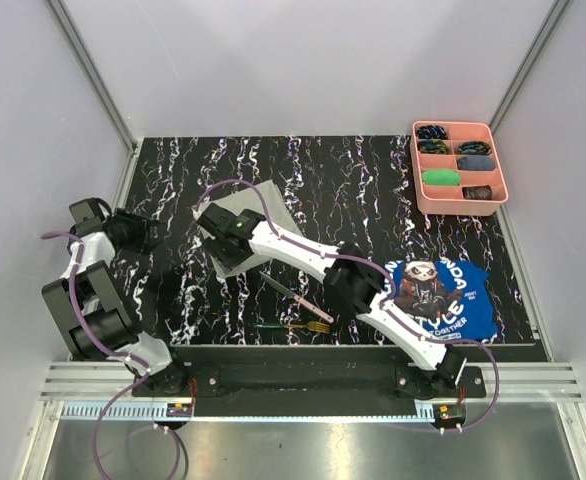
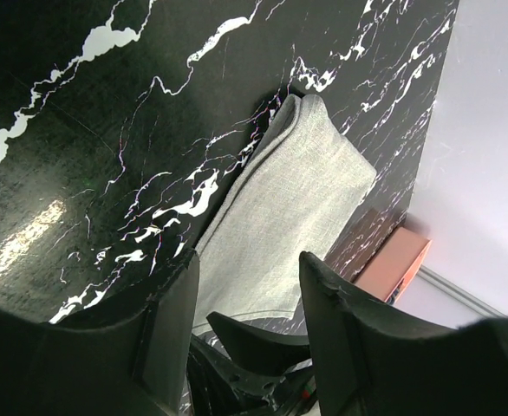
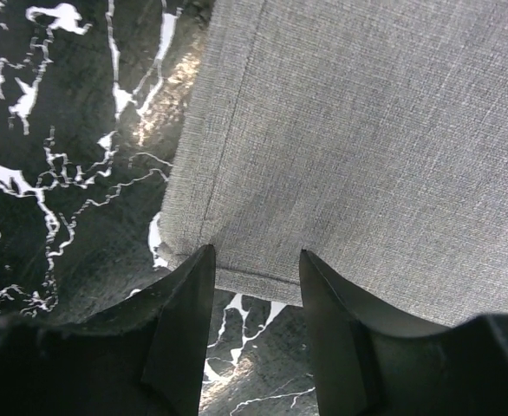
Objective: Fold the napkin into a case and place the utensils inside
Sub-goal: Pick up the lower triangle-folded napkin from the center of the board.
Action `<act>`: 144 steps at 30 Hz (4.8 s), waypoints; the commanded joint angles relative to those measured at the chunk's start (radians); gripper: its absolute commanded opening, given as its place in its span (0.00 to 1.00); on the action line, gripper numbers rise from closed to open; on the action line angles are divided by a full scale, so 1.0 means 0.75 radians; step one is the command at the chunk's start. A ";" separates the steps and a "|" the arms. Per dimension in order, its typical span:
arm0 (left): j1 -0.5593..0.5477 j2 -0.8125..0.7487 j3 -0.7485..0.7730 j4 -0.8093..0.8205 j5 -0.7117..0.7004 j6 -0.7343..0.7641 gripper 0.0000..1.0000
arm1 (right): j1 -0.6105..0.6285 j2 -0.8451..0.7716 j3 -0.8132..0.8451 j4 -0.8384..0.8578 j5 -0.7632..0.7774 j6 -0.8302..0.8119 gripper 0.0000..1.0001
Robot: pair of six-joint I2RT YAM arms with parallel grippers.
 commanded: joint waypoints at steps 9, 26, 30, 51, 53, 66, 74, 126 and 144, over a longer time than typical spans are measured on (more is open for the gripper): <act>0.005 0.033 -0.015 0.059 0.068 -0.017 0.52 | 0.061 -0.063 0.079 0.009 0.033 -0.025 0.62; 0.005 0.039 -0.025 0.080 0.075 -0.021 0.51 | 0.069 -0.118 0.039 0.011 0.205 -0.068 0.70; 0.005 0.047 -0.030 0.088 0.075 -0.025 0.51 | 0.083 -0.149 0.059 0.021 0.165 -0.100 0.70; 0.009 0.002 -0.095 0.259 0.169 -0.056 0.60 | 0.102 -0.032 -0.033 0.095 0.031 -0.127 0.64; 0.007 -0.028 -0.125 0.329 0.185 -0.087 0.62 | 0.102 -0.008 -0.037 0.093 0.035 -0.131 0.62; 0.005 0.006 -0.128 0.343 0.191 -0.087 0.74 | 0.075 0.029 -0.070 0.093 0.148 -0.107 0.32; -0.120 0.127 -0.079 0.341 0.210 -0.081 0.76 | -0.025 -0.161 -0.155 0.232 -0.044 -0.013 0.00; -0.429 0.669 0.398 0.301 -0.114 -0.042 0.53 | -0.352 -0.822 -1.148 1.064 -0.652 0.358 0.00; -0.523 0.475 0.578 -0.051 -0.567 0.285 0.04 | -0.361 -0.867 -1.581 1.338 -0.815 0.586 0.00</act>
